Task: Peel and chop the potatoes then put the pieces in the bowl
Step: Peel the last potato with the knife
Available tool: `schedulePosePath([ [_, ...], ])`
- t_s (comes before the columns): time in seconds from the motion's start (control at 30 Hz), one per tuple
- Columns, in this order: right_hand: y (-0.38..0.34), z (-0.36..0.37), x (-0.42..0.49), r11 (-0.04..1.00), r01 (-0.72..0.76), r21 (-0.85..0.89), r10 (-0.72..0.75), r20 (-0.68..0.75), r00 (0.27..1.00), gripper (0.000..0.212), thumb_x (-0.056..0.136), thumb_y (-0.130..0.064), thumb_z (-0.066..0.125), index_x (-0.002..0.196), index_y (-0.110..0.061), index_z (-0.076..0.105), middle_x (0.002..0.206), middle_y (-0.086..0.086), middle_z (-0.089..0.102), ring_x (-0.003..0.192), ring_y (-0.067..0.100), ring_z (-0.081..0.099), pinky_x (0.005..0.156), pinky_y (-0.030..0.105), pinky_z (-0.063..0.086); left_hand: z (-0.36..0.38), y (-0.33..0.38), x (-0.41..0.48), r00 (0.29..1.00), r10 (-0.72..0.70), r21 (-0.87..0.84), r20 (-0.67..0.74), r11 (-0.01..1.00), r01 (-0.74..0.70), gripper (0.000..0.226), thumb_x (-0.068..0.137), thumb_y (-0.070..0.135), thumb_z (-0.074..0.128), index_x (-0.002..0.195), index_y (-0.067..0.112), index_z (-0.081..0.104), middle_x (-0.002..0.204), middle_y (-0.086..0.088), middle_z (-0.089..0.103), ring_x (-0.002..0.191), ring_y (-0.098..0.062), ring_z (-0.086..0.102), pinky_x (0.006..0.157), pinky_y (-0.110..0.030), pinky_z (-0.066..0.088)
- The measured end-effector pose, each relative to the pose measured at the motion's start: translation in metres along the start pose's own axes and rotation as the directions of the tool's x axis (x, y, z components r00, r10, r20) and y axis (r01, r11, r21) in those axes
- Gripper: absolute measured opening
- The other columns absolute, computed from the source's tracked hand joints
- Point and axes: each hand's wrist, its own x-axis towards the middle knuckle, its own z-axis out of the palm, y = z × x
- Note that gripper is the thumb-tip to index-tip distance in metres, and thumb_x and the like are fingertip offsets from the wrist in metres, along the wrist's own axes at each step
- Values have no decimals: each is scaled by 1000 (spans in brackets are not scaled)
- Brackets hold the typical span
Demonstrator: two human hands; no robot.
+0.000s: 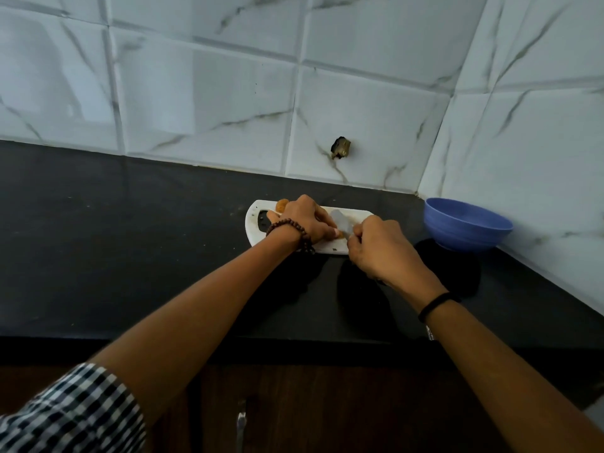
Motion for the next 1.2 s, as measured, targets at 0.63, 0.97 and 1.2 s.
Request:
schedulePosePath([
  [0.63, -7, -32, -52, 990, 2, -142, 20, 155, 988, 21, 101, -27, 54, 111, -9, 58, 107, 7, 56, 92, 21, 62, 74, 32, 52, 4, -1, -9, 991, 61, 141, -122, 989, -44, 16, 76, 51, 71, 81, 36, 72, 95, 9, 68, 117, -25, 44, 100, -48, 31],
  [0.97, 12, -58, -59, 998, -7, -70, 18, 156, 988, 34, 101, -28, 54, 134, -19, 59, 94, 0, 62, 71, 8, 60, 54, 18, 40, 6, -1, -6, 989, 134, 192, -62, 974, -120, 20, 82, 45, 66, 69, 39, 52, 83, 18, 61, 100, -13, 60, 107, -50, 25],
  [1.2, 10, -46, -53, 999, 8, 31, -9, 19, 1000, 36, 102, -28, 53, 137, -20, 57, 82, 1, 61, 63, 8, 57, 51, 17, 39, -7, 6, -14, 962, 208, 246, -177, 956, -161, 19, 91, 25, 59, 104, 36, 68, 108, 16, 68, 111, -10, 54, 97, -42, 23],
])
